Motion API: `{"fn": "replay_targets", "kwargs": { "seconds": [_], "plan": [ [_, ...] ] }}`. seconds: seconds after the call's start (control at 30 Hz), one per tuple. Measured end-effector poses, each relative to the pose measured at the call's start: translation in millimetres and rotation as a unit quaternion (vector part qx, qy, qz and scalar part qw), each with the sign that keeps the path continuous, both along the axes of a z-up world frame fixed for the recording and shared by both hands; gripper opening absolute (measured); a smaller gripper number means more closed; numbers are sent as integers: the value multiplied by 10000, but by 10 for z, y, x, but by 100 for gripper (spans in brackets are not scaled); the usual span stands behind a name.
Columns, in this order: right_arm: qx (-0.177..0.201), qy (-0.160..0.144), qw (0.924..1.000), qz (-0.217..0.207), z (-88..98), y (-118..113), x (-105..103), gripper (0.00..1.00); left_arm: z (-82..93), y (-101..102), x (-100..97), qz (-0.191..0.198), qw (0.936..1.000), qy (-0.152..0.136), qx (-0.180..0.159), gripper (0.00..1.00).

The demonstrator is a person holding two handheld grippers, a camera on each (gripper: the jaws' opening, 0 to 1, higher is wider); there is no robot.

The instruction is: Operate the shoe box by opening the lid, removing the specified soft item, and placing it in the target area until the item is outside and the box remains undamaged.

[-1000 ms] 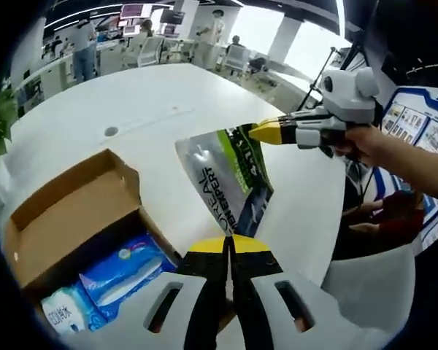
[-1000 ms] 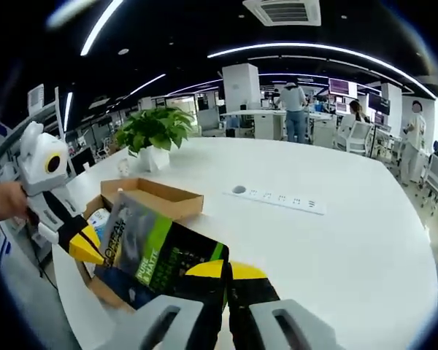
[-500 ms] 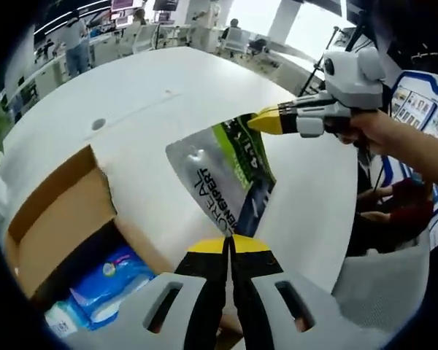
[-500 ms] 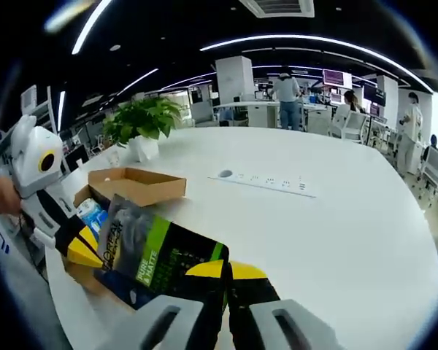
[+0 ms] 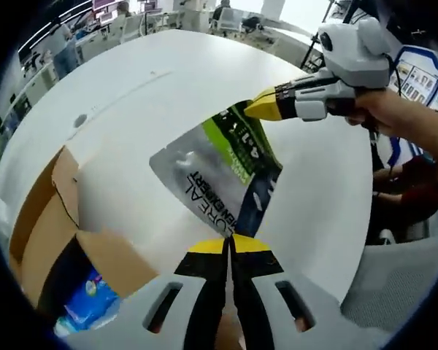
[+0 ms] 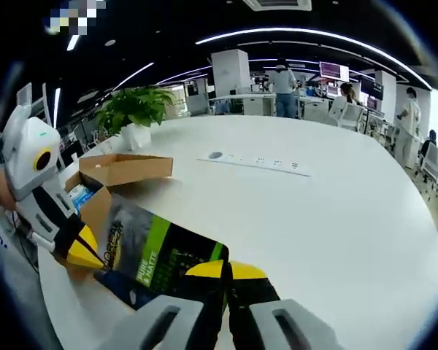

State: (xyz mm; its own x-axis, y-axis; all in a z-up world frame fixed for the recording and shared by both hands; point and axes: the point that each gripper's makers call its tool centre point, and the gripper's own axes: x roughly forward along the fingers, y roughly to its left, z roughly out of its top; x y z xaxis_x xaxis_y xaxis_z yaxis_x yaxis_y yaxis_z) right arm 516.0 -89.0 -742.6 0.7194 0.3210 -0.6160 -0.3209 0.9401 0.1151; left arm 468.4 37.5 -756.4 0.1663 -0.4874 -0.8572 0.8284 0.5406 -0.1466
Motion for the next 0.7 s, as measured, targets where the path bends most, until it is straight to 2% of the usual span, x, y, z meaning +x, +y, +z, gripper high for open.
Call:
{"fn": "replay_targets", "kwargs": {
  "seconds": [0.2,0.43,0.7],
  "plan": [
    [-46,-28,10000,-5,-113,-70,-21,0,-170,-63,8,-101,9996,-8,247,0],
    [-73,60,9999,-85,-301,-115,-57,0,-320,-68,-28,-68,9992,156,361,1],
    [-154,66,9997,-180,-372,-119,-56,0,-368,-41,-28,-20,9988,241,426,1]
  ]
}}
